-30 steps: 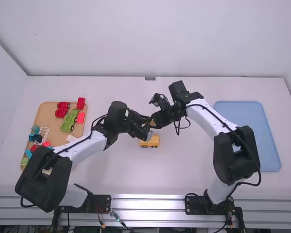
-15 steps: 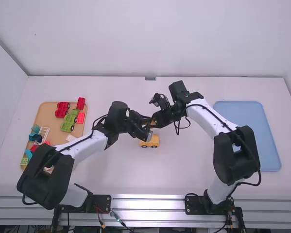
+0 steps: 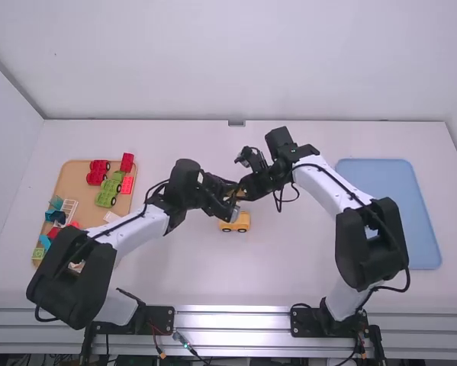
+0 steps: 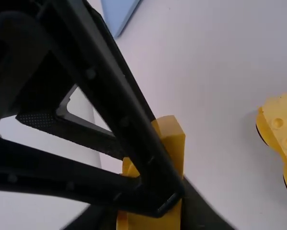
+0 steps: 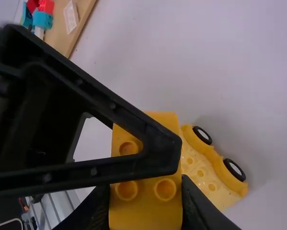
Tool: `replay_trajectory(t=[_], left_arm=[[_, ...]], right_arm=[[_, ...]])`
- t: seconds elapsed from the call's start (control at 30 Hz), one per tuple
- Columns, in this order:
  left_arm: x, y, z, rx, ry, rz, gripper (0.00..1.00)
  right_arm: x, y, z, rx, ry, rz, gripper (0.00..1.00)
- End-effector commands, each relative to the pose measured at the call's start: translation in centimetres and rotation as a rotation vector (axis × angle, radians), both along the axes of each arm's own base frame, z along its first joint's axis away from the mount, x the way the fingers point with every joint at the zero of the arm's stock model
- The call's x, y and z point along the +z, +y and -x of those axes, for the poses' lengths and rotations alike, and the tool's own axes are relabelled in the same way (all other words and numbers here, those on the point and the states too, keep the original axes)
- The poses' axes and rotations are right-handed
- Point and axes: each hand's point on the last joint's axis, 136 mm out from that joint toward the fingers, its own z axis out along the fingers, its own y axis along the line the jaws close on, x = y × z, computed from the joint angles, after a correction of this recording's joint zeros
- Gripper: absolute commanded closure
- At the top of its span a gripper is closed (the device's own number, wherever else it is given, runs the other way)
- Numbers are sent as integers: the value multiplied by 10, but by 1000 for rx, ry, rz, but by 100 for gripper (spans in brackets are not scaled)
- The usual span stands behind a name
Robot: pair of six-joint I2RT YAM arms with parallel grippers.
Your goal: Assemble lego blocks to make yellow taxi
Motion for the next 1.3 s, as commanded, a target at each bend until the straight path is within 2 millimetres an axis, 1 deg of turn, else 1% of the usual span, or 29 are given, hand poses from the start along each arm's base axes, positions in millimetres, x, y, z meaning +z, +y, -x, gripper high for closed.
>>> replay_trajectory(t=[0.0, 0.03, 0.13, 0.2, 0.23, 0.27, 0.3, 0.33, 0.43, 0.47, 0.5, 0.53, 0.57, 0.6, 0.67, 0.73, 0.8, 0.93, 0.97, 1.0, 1.03, 1.1, 1.17, 1.2, 1.27], left_arm=[[-5, -2, 5, -13, 29, 9, 1], [-5, -2, 6, -5, 42, 17, 1], [-1, -1, 2, 46, 85, 59, 1], [6, 10, -9, 184, 136, 108, 1], [10, 13, -12, 230, 160, 132, 1], [12, 14, -12, 246, 167, 142, 1], [17, 19, -11, 292, 198, 163, 1], [19, 21, -9, 302, 210, 167, 1], [32, 29, 6, 284, 249, 185, 1], [33, 29, 7, 279, 251, 188, 1], [40, 30, 12, 259, 270, 213, 1], [50, 32, 16, 241, 300, 259, 1], [60, 35, 17, 234, 342, 306, 1], [64, 37, 17, 231, 365, 326, 1], [74, 41, 17, 221, 418, 367, 1], [88, 47, 15, 198, 524, 422, 1], [92, 48, 12, 176, 591, 435, 1], [91, 46, 2, 176, 720, 432, 1], [89, 45, -2, 180, 759, 422, 1], [84, 39, -6, 168, 810, 399, 1], [84, 39, -6, 167, 814, 396, 1], [75, 31, -8, 136, 888, 349, 1], [70, 27, -7, 112, 929, 317, 2], [68, 26, -6, 99, 946, 306, 1], [59, 22, -6, 57, 981, 262, 1]], right_arm=[[2, 0, -7, -9, -13, 10, 75], [1, -1, -8, -18, -13, 17, 77], [1, -1, -10, -18, -24, 22, 78], [1, -5, -14, -31, -30, 20, 78], [1, -7, -16, -35, -34, 19, 78], [1, -8, -17, -39, -36, 19, 78], [-1, -15, -23, -59, -45, 41, 78], [-4, -20, -26, -72, -54, 61, 78], [-14, -41, -38, -106, -99, 160, 79], [-14, -42, -38, -102, -103, 163, 79], [-15, -44, -38, -75, -127, 169, 79], [-15, -45, -37, -31, -159, 166, 83], [-15, -45, -37, 5, -189, 167, 85], [-15, -45, -37, 27, -208, 168, 86], [-15, -45, -37, 69, -246, 167, 86], [-14, -44, -38, 145, -319, 170, 86], [-15, -47, -39, 190, -364, 189, 86], [-12, -48, -40, 286, -452, 194, 87], [-10, -47, -39, 319, -484, 189, 88], [-7, -47, -39, 351, -517, 189, 89], [-7, -47, -39, 355, -520, 189, 89], [-2, -47, -38, 403, -572, 188, 94], [1, -47, -38, 431, -602, 186, 94], [2, -45, -37, 446, -614, 183, 95], [4, -41, -34, 489, -645, 176, 97]])
